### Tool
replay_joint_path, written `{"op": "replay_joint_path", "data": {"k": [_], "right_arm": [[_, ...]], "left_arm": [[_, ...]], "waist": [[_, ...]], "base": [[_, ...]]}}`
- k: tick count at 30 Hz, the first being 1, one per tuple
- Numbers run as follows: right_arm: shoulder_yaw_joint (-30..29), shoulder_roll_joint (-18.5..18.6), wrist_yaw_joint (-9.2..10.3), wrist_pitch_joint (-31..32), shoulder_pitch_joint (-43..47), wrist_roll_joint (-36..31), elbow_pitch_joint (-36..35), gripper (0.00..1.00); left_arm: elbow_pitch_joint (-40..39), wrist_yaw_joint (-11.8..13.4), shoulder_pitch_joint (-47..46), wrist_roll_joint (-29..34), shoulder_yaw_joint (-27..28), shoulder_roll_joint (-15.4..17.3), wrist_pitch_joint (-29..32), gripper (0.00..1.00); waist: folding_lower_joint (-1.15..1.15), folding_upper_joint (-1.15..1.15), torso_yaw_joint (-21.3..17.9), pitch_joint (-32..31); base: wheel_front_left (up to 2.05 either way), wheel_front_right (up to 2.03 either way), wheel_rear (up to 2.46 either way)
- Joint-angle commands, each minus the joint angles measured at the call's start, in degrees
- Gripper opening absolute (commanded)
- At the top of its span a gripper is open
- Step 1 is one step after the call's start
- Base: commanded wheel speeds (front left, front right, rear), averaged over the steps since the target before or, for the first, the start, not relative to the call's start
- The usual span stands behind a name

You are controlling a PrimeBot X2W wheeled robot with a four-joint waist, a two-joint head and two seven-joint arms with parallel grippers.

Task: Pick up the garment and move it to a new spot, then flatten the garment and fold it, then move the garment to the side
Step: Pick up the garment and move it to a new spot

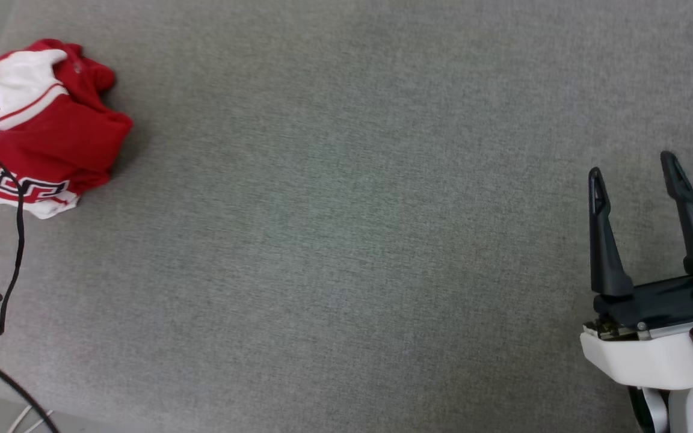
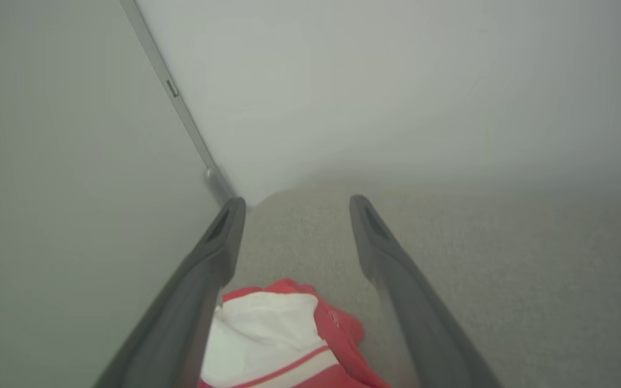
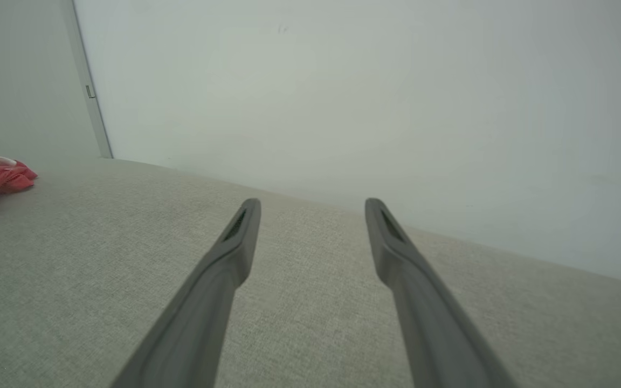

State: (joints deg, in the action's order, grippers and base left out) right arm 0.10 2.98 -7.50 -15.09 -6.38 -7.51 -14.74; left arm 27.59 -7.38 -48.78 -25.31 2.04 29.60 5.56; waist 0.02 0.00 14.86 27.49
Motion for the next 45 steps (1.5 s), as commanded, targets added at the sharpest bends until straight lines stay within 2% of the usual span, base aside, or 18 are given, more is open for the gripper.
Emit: {"op": "replay_joint_path", "data": {"k": [1,4,13,17,20,23,24,25,26,30,37,43,45], "right_arm": [[0.0,0.3,0.02,-0.1,-1.0,-0.4,-0.6,1.0],[0.1,0.7,0.02,-0.1,-1.6,-0.9,-1.7,1.0],[0.1,1.7,0.02,-0.1,-2.8,-1.2,-3.1,1.0],[-0.1,1.7,0.02,-0.1,-3.2,-1.2,-2.9,1.0],[0.0,1.7,0.02,-0.1,-3.3,-1.1,-2.7,1.0],[-0.1,1.5,0.02,-0.1,-3.6,-0.8,-2.4,1.0],[-0.1,1.5,0.02,-0.1,-3.6,-0.8,-2.2,1.0],[0.0,1.4,0.02,-0.1,-3.6,-0.7,-2.0,1.0],[0.1,1.4,0.02,-0.1,-3.7,-0.6,-1.8,1.0],[0.6,0.8,0.02,-0.1,-3.6,0.0,-1.1,1.0],[1.6,0.0,0.02,-0.1,-2.4,1.6,0.8,1.0],[2.1,-0.1,0.02,-0.1,-1.4,3.5,1.9,1.0],[2.1,-0.2,0.02,-0.1,-1.4,4.4,2.0,1.0]], "left_arm": [[0.7,0.0,-0.9,-1.9,-0.9,1.2,2.4,1.0],[1.8,0.0,-1.6,-7.6,-5.2,5.8,10.1,1.0],[3.1,0.0,1.0,-26.2,-16.4,14.0,33.3,1.0],[5.3,0.0,0.9,-30.2,-19.5,14.6,39.5,1.0],[6.9,0.0,1.5,-31.1,-22.8,13.2,42.2,1.0],[7.9,-0.1,1.8,-31.5,-25.5,11.4,41.9,1.0],[8.0,-0.2,1.7,-31.4,-26.3,11.2,41.6,0.6],[8.0,-0.2,1.5,-31.5,-26.9,11.3,41.2,0.09],[7.8,-0.2,1.2,-31.8,-27.2,11.6,40.7,0.0],[6.2,-0.1,-1.7,-31.3,-27.1,15.6,37.0,0.0],[-2.5,0.0,-6.6,-29.5,-29.3,21.6,32.3,0.0],[-12.0,0.0,-12.5,-28.2,-32.6,23.2,32.6,0.0],[-15.0,0.0,-15.1,-27.8,-34.2,22.1,33.3,0.0]], "waist": [[-0.02,0.0,-1.2,1.9],[-0.02,0.0,-1.8,3.6],[-0.02,0.0,-3.2,7.4],[-0.02,0.0,-3.5,8.5],[-0.02,0.0,-3.8,9.0],[-0.02,0.0,-3.9,9.1],[-0.02,0.0,-4.0,8.8],[-0.02,0.0,-4.0,8.4],[-0.02,0.0,-4.1,7.9],[-0.02,0.0,-4.3,4.9],[-0.02,0.0,-5.2,-1.7],[-0.02,0.0,-6.7,-6.0],[-0.02,0.0,-7.6,-7.0]], "base": [[0.0,0.0,0.0],[0.0,0.0,0.0],[0.0,0.0,0.0],[0.0,0.0,0.0],[0.0,0.0,0.0],[0.0,0.0,0.0],[0.0,0.0,0.0],[0.0,0.0,0.0],[0.0,0.0,0.0],[0.0,0.0,0.0],[0.0,0.0,0.0],[0.0,0.0,0.0],[0.0,0.0,0.0]]}}
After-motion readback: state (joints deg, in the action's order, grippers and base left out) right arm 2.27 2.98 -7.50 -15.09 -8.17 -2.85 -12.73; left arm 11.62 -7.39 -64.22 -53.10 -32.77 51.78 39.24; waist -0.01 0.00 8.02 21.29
